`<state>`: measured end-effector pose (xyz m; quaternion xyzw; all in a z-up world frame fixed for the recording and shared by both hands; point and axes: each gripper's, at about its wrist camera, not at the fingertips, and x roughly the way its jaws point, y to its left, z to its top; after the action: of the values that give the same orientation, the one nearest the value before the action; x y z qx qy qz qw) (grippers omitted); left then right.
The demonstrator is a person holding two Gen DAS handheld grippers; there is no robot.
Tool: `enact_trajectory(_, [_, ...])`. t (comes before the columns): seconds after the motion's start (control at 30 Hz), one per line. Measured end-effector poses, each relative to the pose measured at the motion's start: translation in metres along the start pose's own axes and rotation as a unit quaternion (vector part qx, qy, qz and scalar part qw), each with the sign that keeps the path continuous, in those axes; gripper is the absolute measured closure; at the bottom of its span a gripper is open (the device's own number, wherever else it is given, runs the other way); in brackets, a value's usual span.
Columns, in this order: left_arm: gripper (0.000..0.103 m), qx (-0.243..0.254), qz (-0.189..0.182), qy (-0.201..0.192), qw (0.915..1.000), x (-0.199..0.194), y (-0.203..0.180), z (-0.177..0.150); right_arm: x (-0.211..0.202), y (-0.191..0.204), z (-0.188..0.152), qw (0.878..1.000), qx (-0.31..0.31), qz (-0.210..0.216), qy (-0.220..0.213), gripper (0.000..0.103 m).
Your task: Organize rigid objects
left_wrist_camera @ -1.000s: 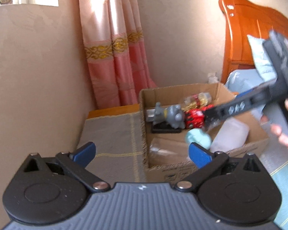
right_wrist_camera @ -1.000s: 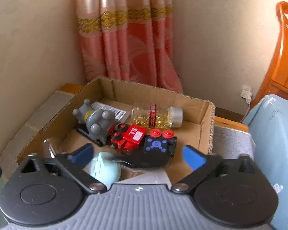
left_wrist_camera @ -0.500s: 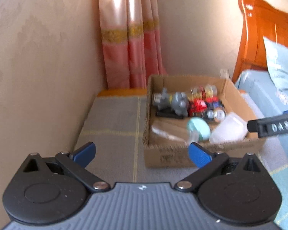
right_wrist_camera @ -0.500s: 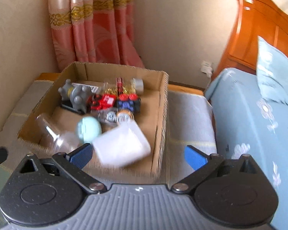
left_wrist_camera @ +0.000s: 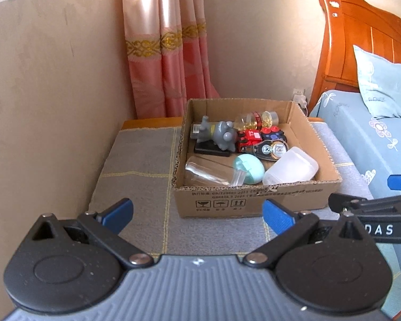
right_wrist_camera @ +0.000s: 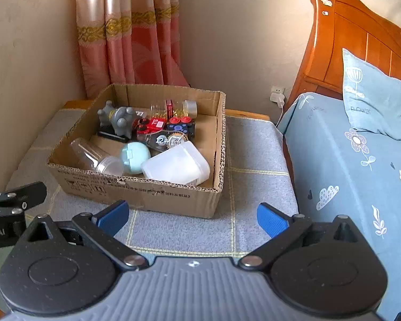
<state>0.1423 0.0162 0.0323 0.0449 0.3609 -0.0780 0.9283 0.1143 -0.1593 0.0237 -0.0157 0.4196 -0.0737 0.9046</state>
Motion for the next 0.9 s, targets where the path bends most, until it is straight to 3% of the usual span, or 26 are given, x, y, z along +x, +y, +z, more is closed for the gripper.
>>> enact_trajectory(0.9, [0.001,0.009,0.018,-0.007,0.9998,-0.0025,-0.0045,0.0009,0.0001,0.0010,-0.0017,1.000,0.009,0.005,-0.002,0.000])
